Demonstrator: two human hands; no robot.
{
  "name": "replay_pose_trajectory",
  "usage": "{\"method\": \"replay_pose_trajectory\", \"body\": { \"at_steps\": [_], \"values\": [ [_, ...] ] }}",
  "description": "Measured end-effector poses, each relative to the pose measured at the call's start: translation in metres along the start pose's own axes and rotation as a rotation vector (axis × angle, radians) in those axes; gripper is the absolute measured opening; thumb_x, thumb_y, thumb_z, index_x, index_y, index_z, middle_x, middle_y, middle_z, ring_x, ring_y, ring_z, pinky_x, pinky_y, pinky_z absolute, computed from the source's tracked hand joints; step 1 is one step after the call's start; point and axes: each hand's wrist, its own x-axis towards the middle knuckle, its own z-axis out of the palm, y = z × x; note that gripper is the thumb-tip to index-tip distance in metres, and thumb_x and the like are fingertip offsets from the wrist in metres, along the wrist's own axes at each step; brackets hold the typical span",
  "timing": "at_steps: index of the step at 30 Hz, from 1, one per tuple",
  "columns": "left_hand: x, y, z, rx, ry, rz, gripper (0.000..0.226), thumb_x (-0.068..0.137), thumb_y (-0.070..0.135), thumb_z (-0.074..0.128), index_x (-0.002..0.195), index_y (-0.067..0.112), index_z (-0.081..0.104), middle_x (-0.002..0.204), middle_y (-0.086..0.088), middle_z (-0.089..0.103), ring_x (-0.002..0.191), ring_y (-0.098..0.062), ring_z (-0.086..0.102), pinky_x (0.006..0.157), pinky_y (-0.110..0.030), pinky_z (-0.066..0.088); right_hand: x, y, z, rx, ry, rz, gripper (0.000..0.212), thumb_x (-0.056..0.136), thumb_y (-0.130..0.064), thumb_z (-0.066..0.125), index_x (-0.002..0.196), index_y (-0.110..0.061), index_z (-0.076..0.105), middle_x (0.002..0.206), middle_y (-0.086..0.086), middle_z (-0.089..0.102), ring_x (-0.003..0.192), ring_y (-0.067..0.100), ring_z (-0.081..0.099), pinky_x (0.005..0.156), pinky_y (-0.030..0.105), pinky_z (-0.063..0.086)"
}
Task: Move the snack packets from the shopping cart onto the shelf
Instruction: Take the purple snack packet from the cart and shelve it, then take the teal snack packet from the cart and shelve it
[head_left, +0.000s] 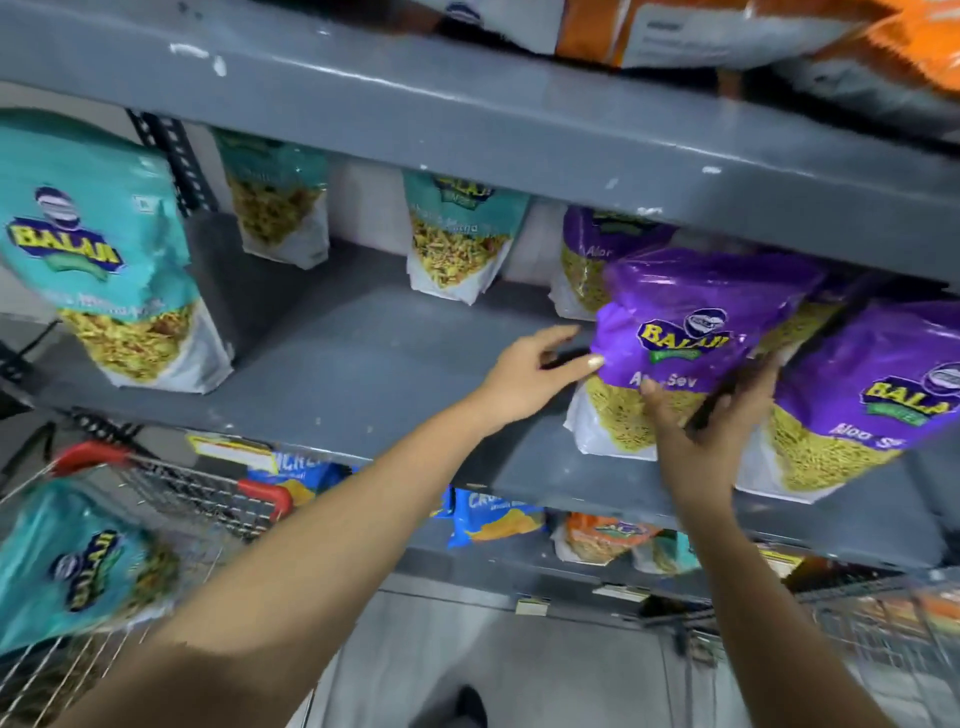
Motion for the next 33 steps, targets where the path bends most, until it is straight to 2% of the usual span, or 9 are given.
{"method": "replay_pose_trajectory", "body": {
  "at_steps": [6, 13, 16, 19, 22, 24, 27, 30, 33],
  "values": [
    [-0.111, -0.062, -0.113, 0.049, 0.368, -0.044, 0.018, 0.086, 0.009, 0.067, 0.104, 0.011, 0.071, 0.099, 0.003, 0.073, 0.081, 0.010, 0.063, 0.086, -0.012, 0.048, -0.095, -0.044, 0.081, -0.060, -0.150, -0.220, 0.079, 0.081, -0.017, 0.074, 0.146, -0.003, 0.030, 0.158, 0.020, 0.024, 0.149, 0.024, 0.021, 0.120, 0.032, 0.019],
    [-0.285, -0.129, -0.241, 0.110, 0.790, -0.255, 0.016, 0.089, 0.006, 0.062, 0.082, 0.019, 0.070, 0.064, 0.024, 0.070, 0.059, 0.014, 0.056, 0.063, -0.003, 0.043, -0.193, -0.068, 0.209, 0.015, -0.795, -0.306, 0.054, 0.087, -0.018, 0.067, 0.136, -0.015, 0.047, 0.154, 0.002, 0.030, 0.143, 0.000, 0.026, 0.113, 0.015, 0.023],
    [-0.350, -0.160, -0.272, 0.096, 0.931, -0.406, 0.021, 0.089, 0.005, 0.062, 0.074, 0.019, 0.067, 0.057, 0.016, 0.067, 0.054, 0.011, 0.053, 0.061, -0.011, 0.043, -0.242, -0.067, 0.271, -0.017, -1.090, -0.330, 0.046, 0.083, -0.023, 0.069, 0.125, -0.010, 0.056, 0.138, 0.008, 0.051, 0.132, 0.021, 0.048, 0.111, 0.025, 0.034],
    [-0.399, -0.187, -0.289, 0.034, 1.091, -0.536, 0.018, 0.087, 0.005, 0.065, 0.072, 0.014, 0.064, 0.068, -0.001, 0.064, 0.057, 0.003, 0.054, 0.061, -0.016, 0.043, -0.287, -0.064, 0.328, -0.155, -1.354, -0.348, 0.036, 0.078, -0.021, 0.072, 0.110, -0.005, 0.066, 0.113, 0.015, 0.066, 0.110, 0.032, 0.061, 0.093, 0.016, 0.034],
    [-0.414, -0.212, -0.300, -0.037, 1.237, -0.643, 0.015, 0.084, 0.004, 0.068, 0.080, 0.014, 0.058, 0.074, -0.001, 0.059, 0.069, -0.012, 0.050, 0.050, -0.001, 0.037, -0.324, -0.051, 0.378, -0.320, -1.570, -0.320, 0.038, 0.077, -0.020, 0.075, 0.111, -0.005, 0.065, 0.111, 0.016, 0.069, 0.106, 0.030, 0.064, 0.080, 0.018, 0.037],
    [-0.413, -0.234, -0.305, -0.112, 1.253, -0.693, 0.038, 0.073, 0.019, 0.081, 0.101, 0.009, 0.056, 0.090, -0.001, 0.065, 0.078, -0.012, 0.058, 0.062, 0.000, 0.044, -0.343, -0.041, 0.407, -0.423, -1.674, -0.302, 0.046, 0.075, -0.024, 0.077, 0.116, -0.007, 0.063, 0.115, 0.014, 0.070, 0.107, 0.028, 0.065, 0.080, 0.025, 0.044],
    [-0.405, -0.272, -0.312, -0.227, 1.146, -0.701, 0.077, 0.066, 0.025, 0.086, 0.126, 0.007, 0.042, 0.115, -0.002, 0.060, 0.098, -0.019, 0.063, 0.088, -0.030, 0.052, -0.356, -0.017, 0.452, -0.528, -1.711, -0.190, 0.074, 0.065, -0.015, 0.085, 0.130, -0.007, 0.049, 0.117, 0.011, 0.066, 0.109, 0.024, 0.063, 0.082, 0.027, 0.047],
    [-0.385, -0.294, -0.323, -0.390, 1.148, -0.629, 0.072, 0.072, 0.024, 0.081, 0.132, 0.010, 0.043, 0.126, -0.002, 0.059, 0.107, -0.020, 0.060, 0.091, -0.031, 0.048, -0.358, 0.009, 0.495, -0.420, -1.678, -0.014, 0.103, 0.053, 0.000, 0.087, 0.139, -0.009, 0.030, 0.114, 0.007, 0.061, 0.107, 0.027, 0.062, 0.081, 0.030, 0.054],
    [-0.366, -0.301, -0.333, -0.437, 1.266, -0.488, 0.044, 0.088, 0.026, 0.065, 0.127, 0.008, 0.054, 0.120, 0.001, 0.063, 0.109, -0.018, 0.062, 0.076, -0.013, 0.052, -0.357, 0.008, 0.518, -0.330, -1.731, 0.155, 0.083, 0.059, 0.009, 0.083, 0.131, -0.010, 0.045, 0.114, 0.006, 0.063, 0.108, 0.024, 0.060, 0.089, 0.034, 0.052]
  ]
}}
